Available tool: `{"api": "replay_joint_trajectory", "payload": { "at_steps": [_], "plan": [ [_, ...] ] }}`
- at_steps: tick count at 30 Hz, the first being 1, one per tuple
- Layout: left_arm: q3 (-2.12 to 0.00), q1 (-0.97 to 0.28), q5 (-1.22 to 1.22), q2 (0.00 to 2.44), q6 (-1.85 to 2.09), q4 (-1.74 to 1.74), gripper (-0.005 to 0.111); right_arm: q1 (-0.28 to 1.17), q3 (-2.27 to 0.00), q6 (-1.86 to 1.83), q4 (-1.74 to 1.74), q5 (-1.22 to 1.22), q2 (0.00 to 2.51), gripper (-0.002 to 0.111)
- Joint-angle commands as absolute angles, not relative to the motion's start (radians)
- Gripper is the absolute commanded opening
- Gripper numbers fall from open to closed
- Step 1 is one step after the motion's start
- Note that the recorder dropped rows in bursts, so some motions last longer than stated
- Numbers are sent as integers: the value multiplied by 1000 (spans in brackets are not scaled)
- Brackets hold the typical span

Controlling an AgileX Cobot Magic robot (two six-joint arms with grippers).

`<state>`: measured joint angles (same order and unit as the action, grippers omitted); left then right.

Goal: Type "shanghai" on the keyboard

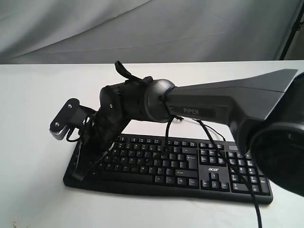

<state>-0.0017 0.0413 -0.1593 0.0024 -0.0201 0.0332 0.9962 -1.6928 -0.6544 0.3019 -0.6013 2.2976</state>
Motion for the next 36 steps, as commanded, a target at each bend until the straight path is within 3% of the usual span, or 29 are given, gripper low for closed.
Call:
{"api": "replay_joint_trajectory", "payload": {
  "at_steps": [1,12,23,36],
  "plan": [
    [0,35,-153,0,-23,33,0,997,-1696,-661,300,-599,2295,0],
    [0,35,-153,0,-23,33,0,974,-1663,-565,170,-680,2178,0],
    [0,35,-153,0,-23,33,0,851,-1202,-549,260,-434,1902,0],
    [0,35,-153,0,-23,33,0,827,-1161,-549,272,-372,1956,0]
  ]
}}
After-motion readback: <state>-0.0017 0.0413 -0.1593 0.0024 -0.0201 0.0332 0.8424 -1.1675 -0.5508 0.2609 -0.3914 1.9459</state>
